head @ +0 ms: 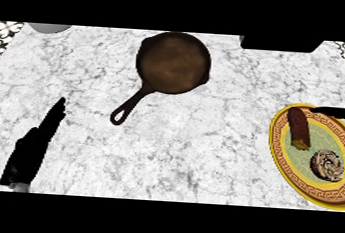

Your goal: Pick the cupcake from the plate and place it in the pan

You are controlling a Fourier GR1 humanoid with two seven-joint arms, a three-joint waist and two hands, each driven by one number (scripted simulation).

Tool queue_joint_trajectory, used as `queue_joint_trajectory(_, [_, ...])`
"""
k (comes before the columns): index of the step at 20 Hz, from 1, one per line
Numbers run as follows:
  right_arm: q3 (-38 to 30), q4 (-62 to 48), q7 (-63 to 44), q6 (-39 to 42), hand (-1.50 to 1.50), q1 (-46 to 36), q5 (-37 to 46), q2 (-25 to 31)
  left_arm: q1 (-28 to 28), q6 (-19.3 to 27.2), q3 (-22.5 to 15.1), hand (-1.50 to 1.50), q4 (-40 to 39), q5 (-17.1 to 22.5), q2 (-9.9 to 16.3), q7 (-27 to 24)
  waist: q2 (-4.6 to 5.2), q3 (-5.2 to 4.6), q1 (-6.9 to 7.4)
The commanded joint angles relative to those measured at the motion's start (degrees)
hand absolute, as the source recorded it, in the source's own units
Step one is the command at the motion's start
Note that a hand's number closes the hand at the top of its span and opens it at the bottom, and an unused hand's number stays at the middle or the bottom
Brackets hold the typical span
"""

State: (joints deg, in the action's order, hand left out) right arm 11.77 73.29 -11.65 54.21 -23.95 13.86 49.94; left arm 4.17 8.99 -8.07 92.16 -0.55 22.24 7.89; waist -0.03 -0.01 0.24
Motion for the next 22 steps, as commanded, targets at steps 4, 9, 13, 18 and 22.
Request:
queue_joint_trajectory(4, [-0.6,3.1,-6.4,4.5,-1.5,0.1,3.2,-3.0,1.3,-0.2,-1.4,0.0,2.3,-3.2,-2.9,0.9,-0.01,-0.01,0.07])
queue_joint_trajectory(9, [-0.9,5.7,-3.1,1.1,-1.5,7.1,9.2,-3.8,1.1,-1.5,1.5,0.0,0.2,-3.2,-3.6,-0.2,-0.01,0.01,-0.23])
queue_joint_trajectory(13, [-1.3,3.2,-4.9,1.5,-1.5,5.2,12.4,-7.7,-0.8,-3.6,3.7,0.0,-3.9,-3.1,-4.1,-3.4,0.05,0.0,-0.08])
queue_joint_trajectory(18, [-1.4,0.4,0.4,3.0,-1.5,4.1,17.0,-5.8,-2.7,-4.3,4.3,0.0,-4.1,-4.5,-5.2,-1.6,0.08,0.01,-0.05])
queue_joint_trajectory(22, [-2.8,-0.9,-0.9,5.2,-1.5,2.6,18.2,-9.1,-0.7,-5.0,4.5,0.0,1.1,-5.3,-5.7,2.2,0.06,0.01,0.14])
